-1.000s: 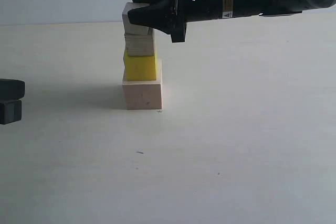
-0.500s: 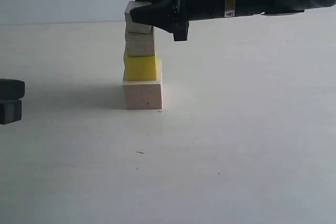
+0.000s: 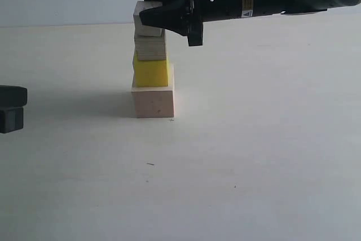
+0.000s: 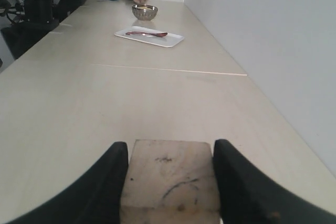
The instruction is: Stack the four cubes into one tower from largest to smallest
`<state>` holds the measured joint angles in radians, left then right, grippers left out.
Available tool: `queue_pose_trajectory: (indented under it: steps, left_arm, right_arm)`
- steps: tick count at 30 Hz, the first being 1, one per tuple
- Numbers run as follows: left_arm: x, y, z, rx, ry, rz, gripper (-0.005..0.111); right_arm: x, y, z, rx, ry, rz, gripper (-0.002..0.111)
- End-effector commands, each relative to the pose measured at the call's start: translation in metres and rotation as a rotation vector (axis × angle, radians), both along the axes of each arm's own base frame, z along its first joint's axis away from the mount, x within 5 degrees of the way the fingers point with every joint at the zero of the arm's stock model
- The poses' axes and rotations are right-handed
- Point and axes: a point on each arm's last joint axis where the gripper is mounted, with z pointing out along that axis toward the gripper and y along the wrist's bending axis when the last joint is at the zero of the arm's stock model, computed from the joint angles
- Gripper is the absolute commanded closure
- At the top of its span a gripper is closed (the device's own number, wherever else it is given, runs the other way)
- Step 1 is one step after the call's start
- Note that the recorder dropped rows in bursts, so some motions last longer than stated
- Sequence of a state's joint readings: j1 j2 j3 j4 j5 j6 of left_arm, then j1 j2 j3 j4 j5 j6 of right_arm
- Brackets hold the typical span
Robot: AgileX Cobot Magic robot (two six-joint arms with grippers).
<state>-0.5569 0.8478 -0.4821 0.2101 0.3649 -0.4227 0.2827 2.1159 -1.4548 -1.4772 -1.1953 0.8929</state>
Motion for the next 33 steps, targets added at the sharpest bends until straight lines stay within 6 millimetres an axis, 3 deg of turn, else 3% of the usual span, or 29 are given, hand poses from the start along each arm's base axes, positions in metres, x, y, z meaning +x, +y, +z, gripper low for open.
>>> queue_pose_trajectory:
  steps: [1, 9, 16, 26, 33]
  left_arm:
    - [0.0, -0.0003, -0.0016, -0.007, 0.01, 0.005, 0.107]
    - [0.0, -0.0003, -0.0016, -0.006, 0.009, 0.004, 0.107]
    - [0.0, -0.0003, -0.0016, -0.006, 0.009, 0.004, 0.107]
    - [0.0, -0.0003, -0.0016, -0.006, 0.009, 0.004, 0.107]
    - [0.0, -0.0003, -0.0016, -0.006, 0.009, 0.004, 0.107]
  right_arm:
    - [0.0026, -0.0019, 0.0026, 0.006, -0.019, -0.007, 0.088]
    - [0.0024, -0.0019, 0.0028, 0.007, -0.019, -0.004, 0.087]
    - [0.0025, -0.0019, 0.0027, 0.005, -0.025, -0.005, 0.067]
    - [0.0027, -0.001, 0.0039, 0.019, -0.025, -0.01, 0.061]
    - [0.0033, -0.001, 0.0049, 0.03, -0.02, -0.018, 0.041]
